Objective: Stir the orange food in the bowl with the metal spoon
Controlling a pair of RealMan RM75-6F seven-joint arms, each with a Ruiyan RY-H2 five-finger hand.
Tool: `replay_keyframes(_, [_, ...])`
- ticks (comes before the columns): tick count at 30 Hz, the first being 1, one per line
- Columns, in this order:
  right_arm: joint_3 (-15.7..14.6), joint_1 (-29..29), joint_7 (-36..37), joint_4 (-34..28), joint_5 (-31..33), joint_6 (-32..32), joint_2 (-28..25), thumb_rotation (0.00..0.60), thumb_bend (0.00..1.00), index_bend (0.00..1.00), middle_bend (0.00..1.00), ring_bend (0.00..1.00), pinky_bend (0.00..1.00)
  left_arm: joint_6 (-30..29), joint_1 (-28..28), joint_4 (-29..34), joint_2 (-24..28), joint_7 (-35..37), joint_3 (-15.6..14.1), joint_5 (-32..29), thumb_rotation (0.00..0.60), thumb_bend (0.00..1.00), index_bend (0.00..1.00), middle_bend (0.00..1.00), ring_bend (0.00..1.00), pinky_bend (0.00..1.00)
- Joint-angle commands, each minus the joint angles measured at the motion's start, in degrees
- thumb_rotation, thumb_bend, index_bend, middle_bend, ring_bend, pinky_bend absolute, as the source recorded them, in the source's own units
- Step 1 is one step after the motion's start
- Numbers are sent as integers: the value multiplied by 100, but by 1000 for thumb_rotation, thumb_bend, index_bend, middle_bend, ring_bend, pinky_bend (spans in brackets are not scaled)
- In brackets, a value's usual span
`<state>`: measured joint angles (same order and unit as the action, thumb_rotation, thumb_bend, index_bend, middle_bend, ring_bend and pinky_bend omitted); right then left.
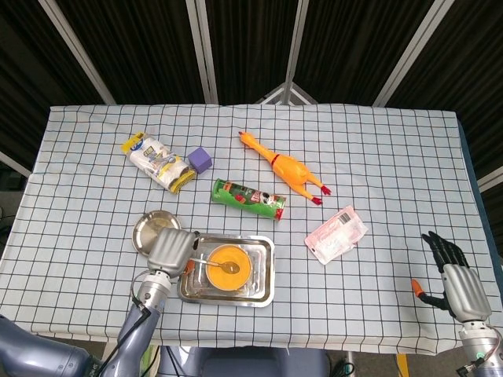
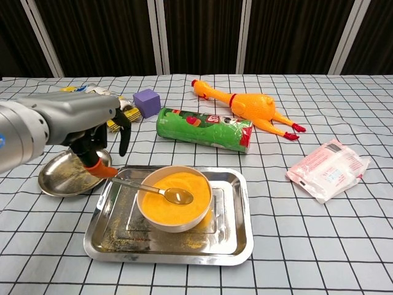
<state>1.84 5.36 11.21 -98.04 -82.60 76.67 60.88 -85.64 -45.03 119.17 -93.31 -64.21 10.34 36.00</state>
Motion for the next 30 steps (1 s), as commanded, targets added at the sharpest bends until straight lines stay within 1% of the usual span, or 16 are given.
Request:
replay_keyframes(1, [0, -1, -7, -2, 2, 2, 2, 600, 404, 0, 0, 0, 0, 71, 6, 28, 117, 70, -42, 33, 600, 381, 505, 1000, 1000, 1000])
replay_keyframes(6, [3, 0, 13, 5, 12, -6, -2, 600, 404, 0, 0, 0, 0, 149, -70, -49, 95, 30, -85, -76, 600, 392, 500, 1000, 1000, 1000])
replay_keyframes(12, [2, 1, 40, 5, 4, -6, -9, 600, 405, 0, 0, 0, 0, 196, -181, -201, -80, -39, -109, -248, 600, 472, 482, 1000, 1000, 1000])
replay_keyframes(15, [3, 2, 55, 7, 3, -9, -10, 600, 404, 0, 0, 0, 0, 204, -234, -257, -154, -80, -114, -330, 600, 493, 476, 1000, 1000, 1000])
replay_keyframes(22, [3, 9, 83, 13, 3, -24, -14, 600, 404, 0, 0, 0, 0, 207, -336, -380, -238, -148, -64, -592, 600, 502, 462, 1000, 1000, 1000])
replay_keyframes(30, [2, 17, 79, 12, 9, -41, -13, 600, 405, 0, 0, 0, 0, 218, -413, -408, -278, -146, -55, -734, 600, 505, 460, 1000, 1000, 1000])
